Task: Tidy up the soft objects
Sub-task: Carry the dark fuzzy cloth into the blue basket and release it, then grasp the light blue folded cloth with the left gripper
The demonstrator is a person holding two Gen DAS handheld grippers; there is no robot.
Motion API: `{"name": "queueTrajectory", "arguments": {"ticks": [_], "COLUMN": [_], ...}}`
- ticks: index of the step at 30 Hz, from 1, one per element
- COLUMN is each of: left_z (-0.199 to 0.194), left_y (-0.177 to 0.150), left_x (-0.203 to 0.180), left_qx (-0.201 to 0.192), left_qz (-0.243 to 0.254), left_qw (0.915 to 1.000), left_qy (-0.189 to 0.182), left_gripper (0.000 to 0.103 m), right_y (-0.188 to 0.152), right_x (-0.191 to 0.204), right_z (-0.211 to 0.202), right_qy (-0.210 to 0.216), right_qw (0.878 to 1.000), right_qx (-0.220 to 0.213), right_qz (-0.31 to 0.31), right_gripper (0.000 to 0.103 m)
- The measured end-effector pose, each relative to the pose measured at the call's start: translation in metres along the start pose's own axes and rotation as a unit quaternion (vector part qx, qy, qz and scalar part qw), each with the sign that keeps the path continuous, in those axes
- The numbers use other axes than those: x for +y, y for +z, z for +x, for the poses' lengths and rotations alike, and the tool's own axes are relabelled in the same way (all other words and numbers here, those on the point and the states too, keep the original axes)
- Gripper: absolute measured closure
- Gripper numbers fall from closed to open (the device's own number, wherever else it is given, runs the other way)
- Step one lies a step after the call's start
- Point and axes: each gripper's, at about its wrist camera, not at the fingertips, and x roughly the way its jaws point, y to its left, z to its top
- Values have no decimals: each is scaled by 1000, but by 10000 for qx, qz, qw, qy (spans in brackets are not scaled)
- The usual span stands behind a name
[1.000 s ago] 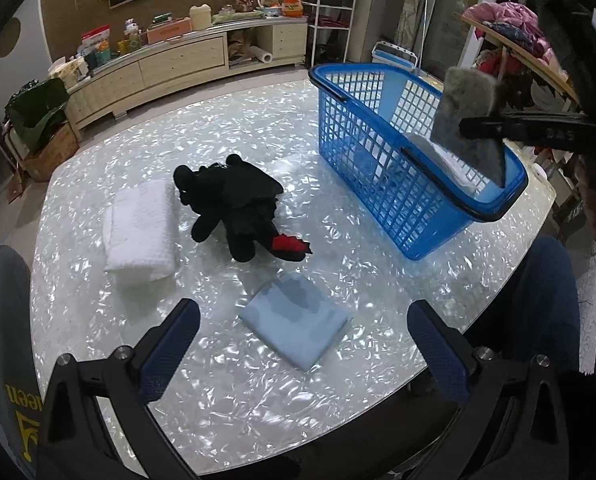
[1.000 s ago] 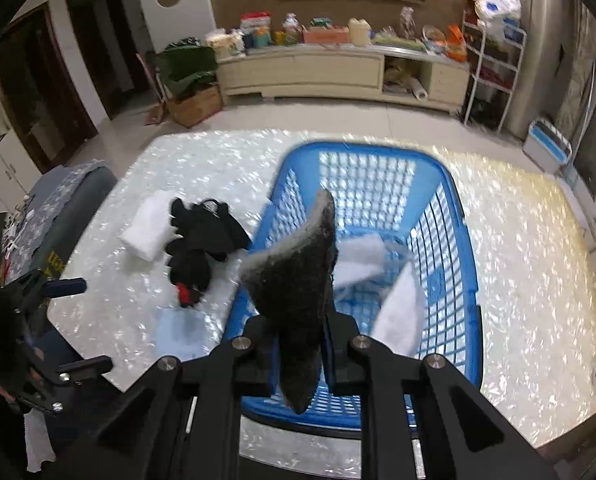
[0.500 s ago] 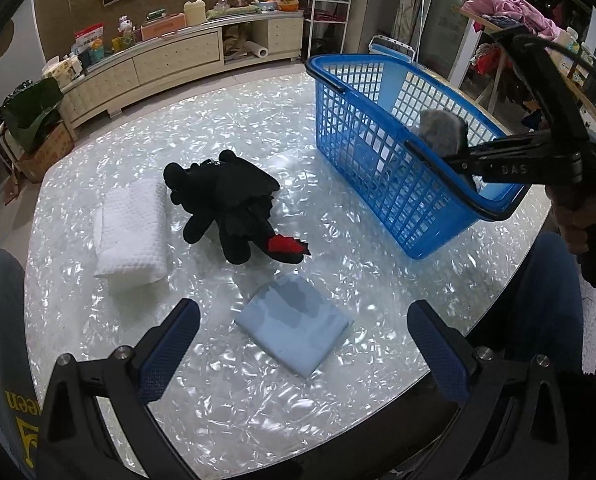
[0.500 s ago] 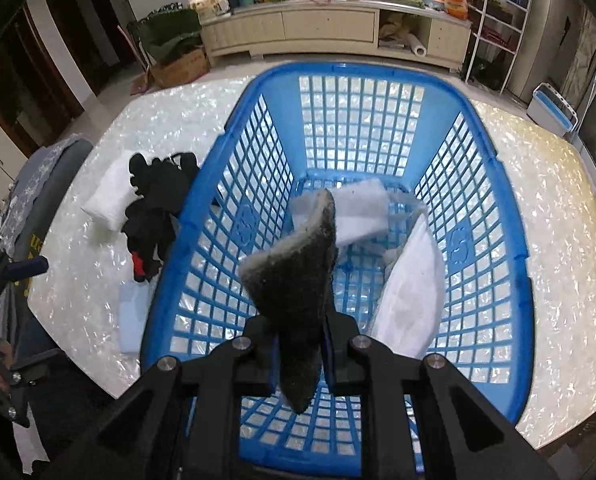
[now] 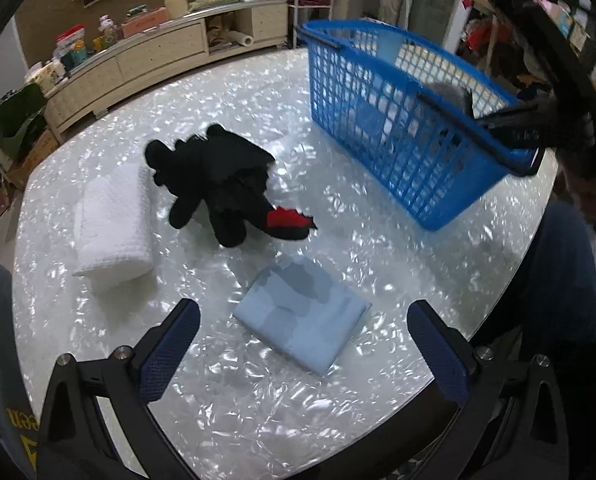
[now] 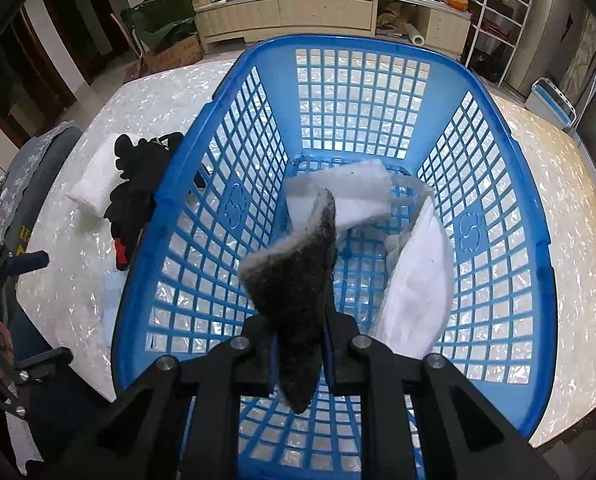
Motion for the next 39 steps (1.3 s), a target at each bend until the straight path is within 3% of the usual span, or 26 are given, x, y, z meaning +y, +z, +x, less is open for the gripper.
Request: {"name": "queueTrajectory", "arguments": {"ticks": [6, 8, 10, 14, 16, 18, 22, 25, 29, 37, 39], "left_z": [17, 23, 29, 39, 46, 51, 63, 64, 65, 65, 65], "left_y": [-8, -9, -10, -10, -9, -8, -12, -10, -7, 0, 3], "left_x": [-6, -8, -10, -14, -16, -18, -24, -24, -23, -13, -10], "left_qx": [-12, -5, 17, 87, 149, 195, 292, 311, 269, 330, 365], "left_qz": [558, 745, 926, 1228, 1339, 1422, 1691, 1616, 1534, 1343, 1237], "left_qw": [9984, 9972, 9957, 9922, 9907, 9894, 9850, 9856, 9867, 9898, 9905], "left_qy": [77, -13, -98, -173, -214, -207, -172, -392, -455, -349, -482], "left_gripper": [0, 2, 4, 9, 13, 18, 29, 39, 47, 81, 90], "right_y": [0, 1, 2, 4, 5, 6, 7, 6, 6, -1, -4], "right_x": [-1, -2, -3, -2, -2, -2, -3, -7, -12, -22, -24], "right_z": [3, 2, 1, -9, -17, -27, -39, -47, -48, -46, -47], "right_qy": [-83, -147, -220, -338, -360, -376, -373, -376, -355, -345, -338], "right_qw": [9999, 9999, 9997, 9994, 9992, 9988, 9985, 9980, 9978, 9972, 9970], "right_qx": [36, 50, 49, -65, -158, -283, -383, -463, -495, -454, -453], "right_qz": [44, 56, 65, 81, 110, 129, 154, 199, 259, 487, 528], "right_gripper": [83, 77, 60, 49, 33, 26, 24, 15, 13, 13, 13]}}
